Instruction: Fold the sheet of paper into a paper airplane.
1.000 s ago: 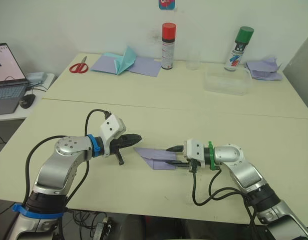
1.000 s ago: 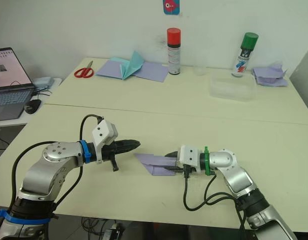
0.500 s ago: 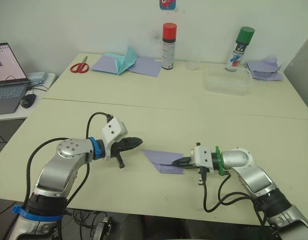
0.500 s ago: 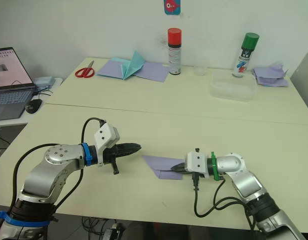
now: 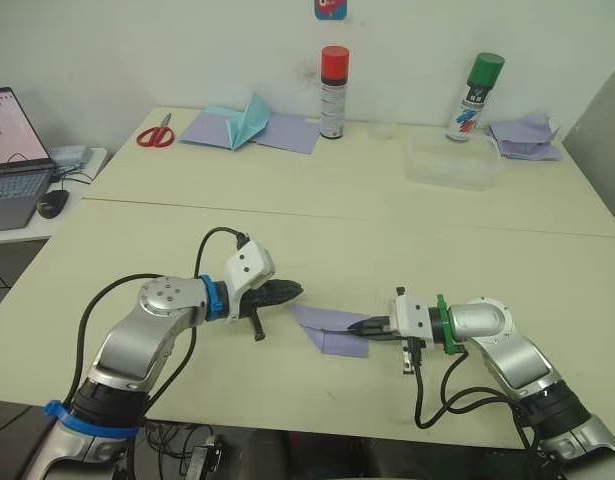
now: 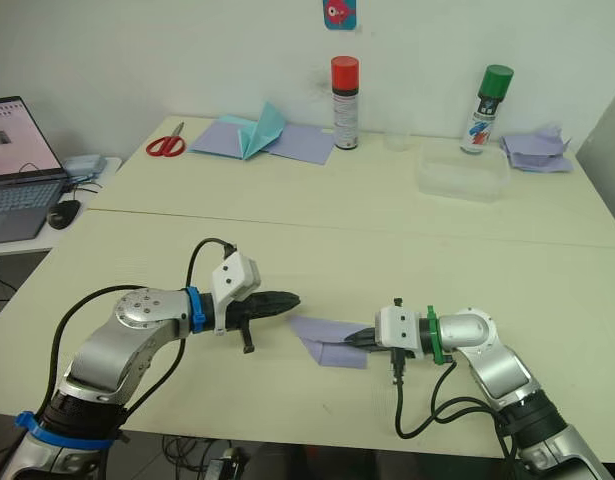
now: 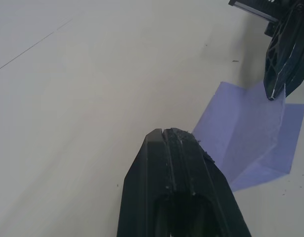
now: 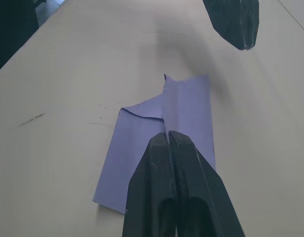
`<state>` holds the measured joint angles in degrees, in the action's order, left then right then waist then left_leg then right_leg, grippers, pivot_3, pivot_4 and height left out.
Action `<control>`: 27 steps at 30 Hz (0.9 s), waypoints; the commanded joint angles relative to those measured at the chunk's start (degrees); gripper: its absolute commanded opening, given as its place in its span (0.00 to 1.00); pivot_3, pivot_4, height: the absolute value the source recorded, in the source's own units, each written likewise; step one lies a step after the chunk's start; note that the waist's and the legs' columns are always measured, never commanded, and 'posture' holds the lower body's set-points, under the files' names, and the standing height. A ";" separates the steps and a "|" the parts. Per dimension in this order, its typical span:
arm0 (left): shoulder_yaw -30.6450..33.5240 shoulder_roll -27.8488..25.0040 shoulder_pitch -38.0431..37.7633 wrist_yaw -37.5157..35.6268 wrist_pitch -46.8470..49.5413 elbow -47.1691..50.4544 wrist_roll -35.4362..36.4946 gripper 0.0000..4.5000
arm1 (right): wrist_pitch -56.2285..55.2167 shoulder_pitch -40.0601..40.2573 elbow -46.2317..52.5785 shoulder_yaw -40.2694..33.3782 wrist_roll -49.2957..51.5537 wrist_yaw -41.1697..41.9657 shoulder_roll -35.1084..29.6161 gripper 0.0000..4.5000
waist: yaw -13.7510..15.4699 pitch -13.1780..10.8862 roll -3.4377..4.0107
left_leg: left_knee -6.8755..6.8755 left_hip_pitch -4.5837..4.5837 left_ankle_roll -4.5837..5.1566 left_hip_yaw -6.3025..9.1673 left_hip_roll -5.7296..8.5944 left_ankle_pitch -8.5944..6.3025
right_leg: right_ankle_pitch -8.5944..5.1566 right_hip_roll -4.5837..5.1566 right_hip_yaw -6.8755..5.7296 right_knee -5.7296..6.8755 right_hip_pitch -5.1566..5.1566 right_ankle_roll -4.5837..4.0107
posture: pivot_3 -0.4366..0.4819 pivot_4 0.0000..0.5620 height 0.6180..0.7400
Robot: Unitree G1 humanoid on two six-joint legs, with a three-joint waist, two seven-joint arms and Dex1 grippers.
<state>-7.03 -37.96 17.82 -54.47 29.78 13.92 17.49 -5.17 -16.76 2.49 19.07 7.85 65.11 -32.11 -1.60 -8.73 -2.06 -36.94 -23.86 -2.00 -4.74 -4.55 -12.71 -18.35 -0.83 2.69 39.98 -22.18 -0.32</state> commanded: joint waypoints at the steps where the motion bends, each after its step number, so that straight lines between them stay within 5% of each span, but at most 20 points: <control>1: -0.35 0.38 1.14 0.13 -0.94 0.74 -0.13 0.00 | -1.16 -0.54 0.85 -1.36 1.57 0.91 -0.19 0.00 | 0.00 0.00 0.00 | 0.00 0.00 0.00 0.00 0.00 0.00 | 0.00 0.00 0.00 0.00 0.00 0.00 | 0.48 0.27 1.00; 4: -0.86 0.75 1.44 0.25 -1.08 0.43 -0.31 0.00 | -0.22 -0.40 1.50 -1.49 2.27 1.44 -0.44 0.14 | 0.01 0.00 0.00 | 0.00 0.00 0.00 0.00 0.01 0.00 | 0.00 0.00 0.00 0.00 0.00 0.00 | 0.48 0.27 1.00; 11: -1.52 1.12 1.33 -0.31 -1.24 0.30 -0.37 0.00 | 0.00 0.57 3.69 -1.48 2.47 3.18 -2.95 0.70 | 0.02 0.00 0.00 | -0.01 0.00 0.00 0.01 0.01 0.00 | 0.00 0.00 0.00 0.00 0.00 0.00 | 0.48 0.27 1.00; 27: -7.62 3.74 -2.13 -1.69 -12.23 -9.99 -7.51 0.00 | 8.67 5.55 12.94 -6.27 6.85 1.07 -7.20 0.70 | 0.10 0.00 0.00 | -0.01 0.00 0.00 -0.01 0.03 0.00 | 0.00 0.00 0.01 -0.01 0.02 0.00 | 0.48 0.27 1.00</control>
<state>-13.80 -34.46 15.50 -55.80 18.81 3.93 10.84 3.17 -11.69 12.67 14.59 13.09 66.29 -38.61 -1.50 -8.73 -2.06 -36.96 -23.85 -2.00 -4.74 -4.51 -12.71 -18.35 -0.83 2.69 39.97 -22.15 -0.31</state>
